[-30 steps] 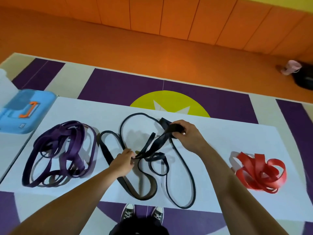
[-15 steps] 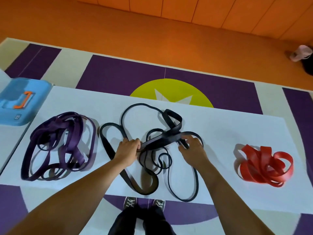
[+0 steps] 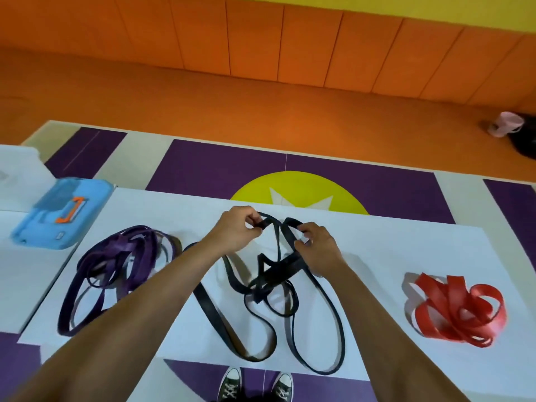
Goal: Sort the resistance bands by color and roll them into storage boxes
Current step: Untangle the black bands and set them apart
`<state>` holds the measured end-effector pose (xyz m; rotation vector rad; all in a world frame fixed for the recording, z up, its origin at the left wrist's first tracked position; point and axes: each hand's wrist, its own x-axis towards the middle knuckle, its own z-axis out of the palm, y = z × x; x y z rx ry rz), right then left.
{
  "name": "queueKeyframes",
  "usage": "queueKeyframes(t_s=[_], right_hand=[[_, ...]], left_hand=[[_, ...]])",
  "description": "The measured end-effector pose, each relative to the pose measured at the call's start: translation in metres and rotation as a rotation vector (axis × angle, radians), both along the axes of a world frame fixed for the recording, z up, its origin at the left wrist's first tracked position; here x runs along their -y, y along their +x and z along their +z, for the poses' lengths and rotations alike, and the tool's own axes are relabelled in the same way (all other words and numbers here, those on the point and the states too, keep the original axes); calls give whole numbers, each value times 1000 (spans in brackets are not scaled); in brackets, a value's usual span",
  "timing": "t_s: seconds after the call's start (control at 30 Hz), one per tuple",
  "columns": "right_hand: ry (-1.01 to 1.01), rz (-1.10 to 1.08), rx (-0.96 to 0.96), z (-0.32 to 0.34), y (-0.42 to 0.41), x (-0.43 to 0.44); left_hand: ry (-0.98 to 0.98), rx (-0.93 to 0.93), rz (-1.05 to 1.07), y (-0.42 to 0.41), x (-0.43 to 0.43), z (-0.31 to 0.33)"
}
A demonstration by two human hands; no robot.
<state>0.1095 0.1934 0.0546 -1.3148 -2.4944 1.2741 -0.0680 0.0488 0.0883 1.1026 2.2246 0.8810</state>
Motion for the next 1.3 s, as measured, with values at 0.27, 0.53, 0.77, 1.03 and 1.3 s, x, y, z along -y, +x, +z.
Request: queueKeyframes(t_s=[0.27, 0.53, 0.77, 1.03, 1.3], right_hand=[[-206, 188, -376, 57, -23, 0], [-240, 61, -523, 76, -52, 0], [-270, -180, -100, 3, 26, -9], [-289, -381, -369, 68, 32, -39], [-307, -334, -372, 82, 26, -44]], left_hand=[[423, 306, -139, 23, -25, 121], [793, 739, -237, 44, -31, 199], [973, 662, -29, -7, -17, 218], [319, 517, 84, -4, -30, 116], [-134, -20, -129, 55, -27, -12]])
